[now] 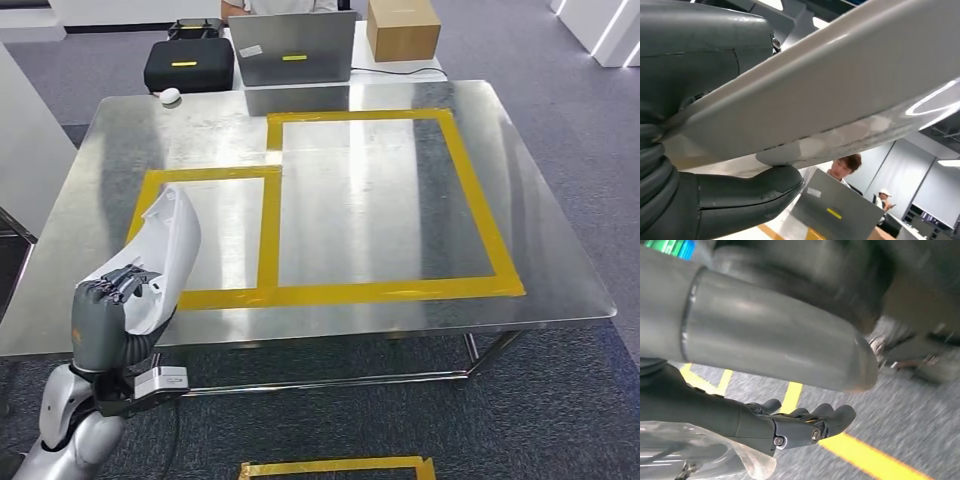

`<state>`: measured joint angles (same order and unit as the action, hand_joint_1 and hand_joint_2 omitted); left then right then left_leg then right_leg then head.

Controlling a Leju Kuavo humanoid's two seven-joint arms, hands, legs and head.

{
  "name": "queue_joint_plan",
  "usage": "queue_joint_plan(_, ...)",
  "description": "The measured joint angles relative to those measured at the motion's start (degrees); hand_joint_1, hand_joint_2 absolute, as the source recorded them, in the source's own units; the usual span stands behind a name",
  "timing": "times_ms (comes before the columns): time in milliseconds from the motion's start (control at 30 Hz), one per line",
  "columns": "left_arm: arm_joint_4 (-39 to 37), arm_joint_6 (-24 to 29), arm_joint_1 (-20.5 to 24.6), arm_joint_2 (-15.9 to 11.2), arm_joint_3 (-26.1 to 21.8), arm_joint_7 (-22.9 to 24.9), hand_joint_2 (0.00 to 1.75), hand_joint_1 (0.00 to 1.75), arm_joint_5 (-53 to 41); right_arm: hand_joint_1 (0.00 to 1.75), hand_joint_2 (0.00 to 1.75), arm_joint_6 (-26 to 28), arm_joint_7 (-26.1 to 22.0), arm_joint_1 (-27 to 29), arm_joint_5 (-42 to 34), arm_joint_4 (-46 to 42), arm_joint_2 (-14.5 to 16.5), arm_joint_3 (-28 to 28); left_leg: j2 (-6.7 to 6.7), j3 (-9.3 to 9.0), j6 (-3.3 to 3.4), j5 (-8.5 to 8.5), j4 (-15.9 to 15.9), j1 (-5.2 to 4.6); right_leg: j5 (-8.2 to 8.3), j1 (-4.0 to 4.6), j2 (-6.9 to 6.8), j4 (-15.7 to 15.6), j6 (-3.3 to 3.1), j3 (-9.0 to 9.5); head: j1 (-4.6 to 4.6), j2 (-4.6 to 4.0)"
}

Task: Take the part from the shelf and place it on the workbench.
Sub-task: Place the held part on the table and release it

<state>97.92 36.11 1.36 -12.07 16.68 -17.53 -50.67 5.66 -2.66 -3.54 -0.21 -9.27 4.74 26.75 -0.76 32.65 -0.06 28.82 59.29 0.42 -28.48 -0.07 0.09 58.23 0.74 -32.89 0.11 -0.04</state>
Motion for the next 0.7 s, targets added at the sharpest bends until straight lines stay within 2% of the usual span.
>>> queue_joint_plan(67,-2.0,-0.7,1.8,-1.0,-0.8,1.8,1.75,1.75,-1.6,0.00,0.00,-0.4,0.2,-0.1,0.2,0.0,0.0,0.2,0.06,1.20,-0.52,1.99,3.0,0.10,0.26,-0.15,-0.05,-0.4,-0.77,0.18,-0.03,0.00)
queue_joint_plan(167,-8.2,-3.1,6.2,-3.7,-2.7,4.5,1.75,1.75,-2.8,0.00,0.00,-1.3,0.6,-0.4,0.5,-0.2,0.1,0.6,0.15,6.06,-0.94,6.67,13.6,0.14,0.32,0.06,0.06,-0.4,-1.36,0.15,-0.07,0.00)
queue_joint_plan(200,-11.2,-3.8,8.1,-4.9,-3.5,4.9,1.75,1.75,-3.2,0.00,0.00,-1.5,0.7,-0.4,0.5,-0.2,0.1,0.7,0.16,7.11,-0.98,6.96,15.8,0.13,0.33,0.15,0.15,-0.4,-1.43,0.16,-0.07,0.00)
queue_joint_plan(233,-14.2,-4.5,10.0,-6.1,-4.3,5.2,1.75,1.75,-3.7,0.00,0.00,-1.7,0.8,-0.5,0.6,-0.2,0.1,0.7,0.18,7.26,-0.96,6.14,15.8,0.13,0.33,0.22,0.26,-0.4,-1.45,0.20,-0.07,0.00)
queue_joint_plan(267,-17.6,-5.0,12.0,-7.4,-5.1,5.6,1.75,1.75,-4.3,0.00,0.00,-1.8,0.8,-0.5,0.6,-0.3,0.1,0.8,0.19,6.24,-0.84,4.12,13.3,0.13,0.32,0.29,0.41,-0.4,-1.46,0.30,-0.07,0.00)
queue_joint_plan(300,-20.9,-5.4,14.2,-8.7,-5.8,5.8,1.75,1.75,-4.8,0.00,0.00,-1.9,0.9,-0.5,0.6,-0.3,0.2,0.8,0.21,4.58,-0.65,1.65,9.4,0.12,0.29,0.35,0.54,-0.3,-1.47,0.40,-0.06,0.00)
queue_joint_plan(333,-24.4,-5.8,16.4,-9.8,-6.6,6.1,1.75,1.75,-5.4,0.00,0.00,-2.1,0.9,-0.5,0.6,-0.3,0.3,0.8,0.25,2.91,-0.46,-0.20,5.5,0.06,0.26,0.51,0.67,-0.2,-1.43,0.38,-0.06,0.00)
queue_joint_plan(367,-28.1,-6.0,18.8,-11.0,-7.2,6.3,1.75,1.75,-6.1,0.00,0.00,-2.3,1.0,-0.5,0.5,-0.3,0.4,0.8,0.29,1.54,-0.27,-1.36,2.1,0.00,0.26,0.64,0.80,-0.1,-1.33,0.22,-0.06,0.00)
queue_joint_plan(400,-31.7,-6.1,21.1,-12.0,-7.6,6.6,1.75,1.75,-6.8,0.00,0.00,-2.5,1.1,-0.6,0.5,-0.3,0.6,0.8,0.33,0.94,-0.12,-1.64,0.4,-0.09,0.32,0.73,0.87,-0.1,-1.17,-0.03,-0.02,0.00)
queue_joint_plan(500,-42.3,-6.1,27.8,-14.4,-8.3,8.2,1.75,1.75,-8.8,0.00,0.00,-2.7,1.5,-0.4,0.4,-0.3,0.9,0.8,0.32,0.85,0.31,-1.49,-0.6,-0.01,0.33,0.77,0.89,0.1,-0.52,-0.70,0.02,0.00)
queue_joint_plan(533,-45.4,-6.0,29.7,-15.1,-8.4,8.7,1.75,1.75,-9.1,0.00,0.00,-2.6,1.7,-0.3,0.4,-0.3,0.9,0.8,0.27,0.75,0.53,-1.62,-0.8,0.15,-0.23,0.75,0.79,0.9,-0.23,-1.19,0.08,0.00)
queue_joint_plan(600,-50.6,-5.8,32.9,-16.1,-8.7,9.2,1.75,1.75,-9.3,0.00,0.00,-2.5,1.9,-0.3,0.4,-0.3,0.9,0.8,0.13,0.55,0.86,-1.83,-1.1,0.40,-2.73,0.56,0.54,5.7,0.39,-3.72,0.22,0.00)
queue_joint_plan(667,-54.6,-4.9,35.1,-16.6,-9.0,9.4,1.75,1.75,-9.2,0.00,0.00,-2.4,2.0,-0.3,0.4,-0.3,1.0,0.8,0.07,0.56,0.95,-1.83,-1.1,0.41,-5.68,0.27,0.36,13.7,0.84,-7.83,0.31,0.00)
queue_joint_plan(700,-56.3,-4.4,35.7,-16.7,-9.1,9.3,1.75,1.75,-9.2,0.00,0.00,-2.4,2.1,-0.3,0.4,-0.3,1.0,0.8,0.05,0.54,0.97,-1.79,-1.1,0.40,-6.14,0.16,0.34,16.4,0.98,-9.42,0.30,0.00)
